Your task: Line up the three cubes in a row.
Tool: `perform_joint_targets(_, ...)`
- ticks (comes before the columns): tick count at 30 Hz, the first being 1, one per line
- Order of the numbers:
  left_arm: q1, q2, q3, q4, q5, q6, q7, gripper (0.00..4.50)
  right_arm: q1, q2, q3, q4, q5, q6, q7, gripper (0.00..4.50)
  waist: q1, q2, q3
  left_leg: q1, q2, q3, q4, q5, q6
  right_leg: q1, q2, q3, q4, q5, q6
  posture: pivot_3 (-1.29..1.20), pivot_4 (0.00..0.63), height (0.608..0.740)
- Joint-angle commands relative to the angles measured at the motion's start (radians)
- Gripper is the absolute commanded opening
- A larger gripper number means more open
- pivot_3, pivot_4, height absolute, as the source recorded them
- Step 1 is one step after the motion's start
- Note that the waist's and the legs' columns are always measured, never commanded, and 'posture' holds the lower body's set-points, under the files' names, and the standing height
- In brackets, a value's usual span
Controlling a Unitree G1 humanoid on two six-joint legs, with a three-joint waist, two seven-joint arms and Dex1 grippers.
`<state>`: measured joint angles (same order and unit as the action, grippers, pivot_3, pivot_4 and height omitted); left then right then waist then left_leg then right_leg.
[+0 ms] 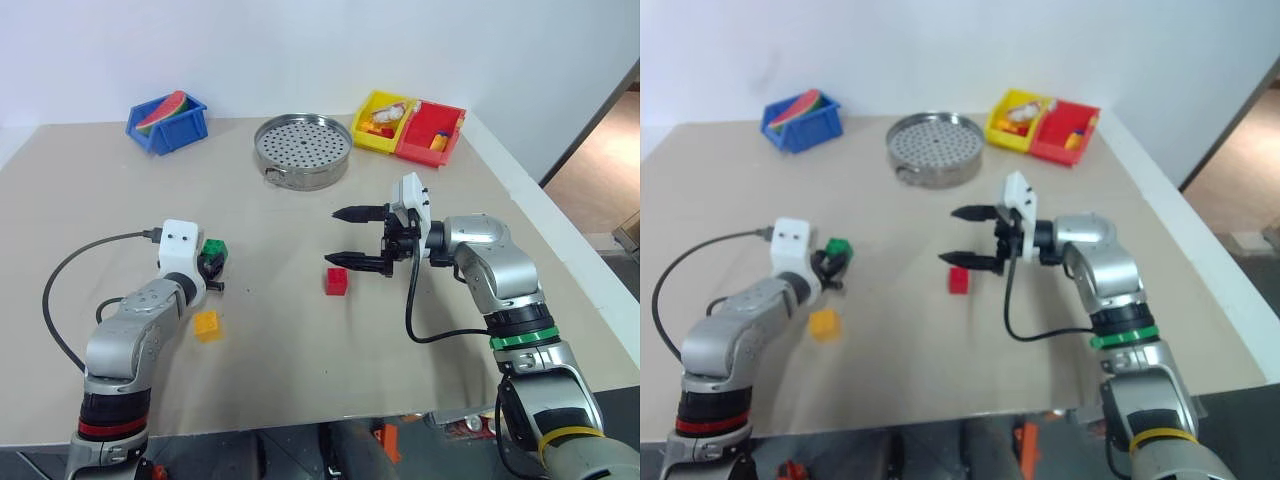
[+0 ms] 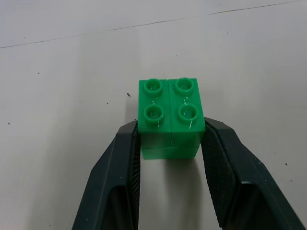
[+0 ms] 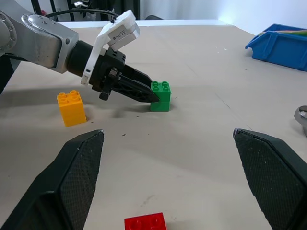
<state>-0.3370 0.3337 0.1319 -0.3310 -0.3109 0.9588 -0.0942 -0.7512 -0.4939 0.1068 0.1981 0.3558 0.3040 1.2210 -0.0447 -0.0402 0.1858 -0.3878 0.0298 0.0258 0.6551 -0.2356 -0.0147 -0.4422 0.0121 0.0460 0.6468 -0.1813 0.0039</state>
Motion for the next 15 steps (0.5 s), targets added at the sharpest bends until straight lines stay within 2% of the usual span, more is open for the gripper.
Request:
perform_joint_targets(1,-0.016,0.015,0.015,-0.009,0.017,-0.002,0.000,1.25,-0.006,-0.013,-0.016,-0.032,0.004,-0.015,0.001,4.50,0.000,0.000,0.000,0.000,0.000,0.000,0.000,0.000,0.000,0.000,0.000,0.000,0.000,0.000,0.000,0.00,0.150,0.740)
perform_joint_targets(10,-0.018,0.050,0.000,0.003,0.040,-0.025,-0.027,1.25,0.000,-0.016,-0.013,-0.034,-0.004,-0.027,0.002,4.50,-0.001,0.000,0.000,0.000,0.000,0.000,0.000,0.000,0.000,0.000,0.001,0.000,0.000,0.000,0.000,0.00,0.150,0.740)
perform_joint_targets(15,-0.018,0.113,0.008,-0.015,0.021,-0.070,-0.121,1.25,-0.001,-0.020,-0.020,-0.049,0.007,-0.012,-0.001,4.50,-0.001,0.000,0.000,0.000,0.000,0.000,0.000,0.000,0.000,0.000,0.000,0.000,0.000,0.000,0.000,0.00,0.150,0.740)
